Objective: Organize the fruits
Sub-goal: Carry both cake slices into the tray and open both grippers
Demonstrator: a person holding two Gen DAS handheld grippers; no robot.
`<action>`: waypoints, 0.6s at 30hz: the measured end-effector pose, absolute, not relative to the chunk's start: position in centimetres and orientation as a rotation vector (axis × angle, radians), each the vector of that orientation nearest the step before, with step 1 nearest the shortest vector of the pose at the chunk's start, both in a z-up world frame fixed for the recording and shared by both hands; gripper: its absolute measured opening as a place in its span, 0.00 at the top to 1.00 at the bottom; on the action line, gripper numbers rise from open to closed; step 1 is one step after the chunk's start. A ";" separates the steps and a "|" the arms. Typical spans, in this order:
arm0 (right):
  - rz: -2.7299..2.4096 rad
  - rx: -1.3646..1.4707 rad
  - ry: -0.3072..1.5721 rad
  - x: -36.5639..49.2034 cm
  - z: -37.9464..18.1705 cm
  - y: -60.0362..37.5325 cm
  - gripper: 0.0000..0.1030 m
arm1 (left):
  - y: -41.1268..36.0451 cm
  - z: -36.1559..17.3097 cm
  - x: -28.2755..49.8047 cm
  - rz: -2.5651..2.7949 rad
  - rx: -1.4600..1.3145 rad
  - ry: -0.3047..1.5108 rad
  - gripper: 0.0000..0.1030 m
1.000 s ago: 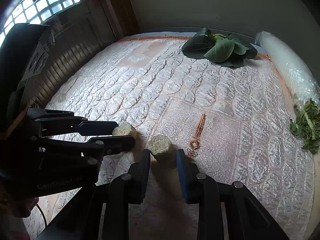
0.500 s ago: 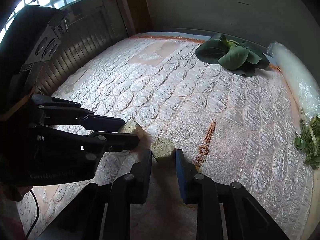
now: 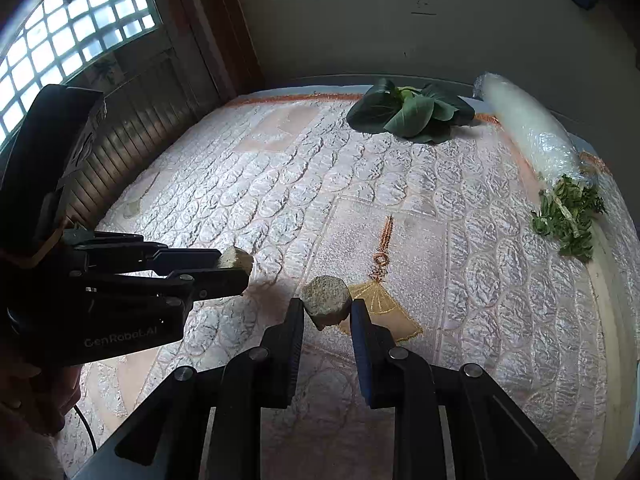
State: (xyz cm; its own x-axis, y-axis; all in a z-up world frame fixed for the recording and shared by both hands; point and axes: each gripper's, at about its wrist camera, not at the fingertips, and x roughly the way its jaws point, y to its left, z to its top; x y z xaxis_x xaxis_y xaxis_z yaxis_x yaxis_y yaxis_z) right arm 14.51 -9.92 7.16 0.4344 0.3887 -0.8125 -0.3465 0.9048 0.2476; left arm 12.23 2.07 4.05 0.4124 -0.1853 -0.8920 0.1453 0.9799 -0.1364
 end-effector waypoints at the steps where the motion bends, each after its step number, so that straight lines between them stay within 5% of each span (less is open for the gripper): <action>1: 0.456 0.048 1.026 14.1 7.4 -9.8 0.78 | 2.4 4.2 11.8 -0.200 -0.046 1.125 0.74; 18: 0.576 0.026 1.031 8.8 9.5 -2.7 0.78 | 9.4 6.6 3.8 0.016 -0.036 1.072 0.74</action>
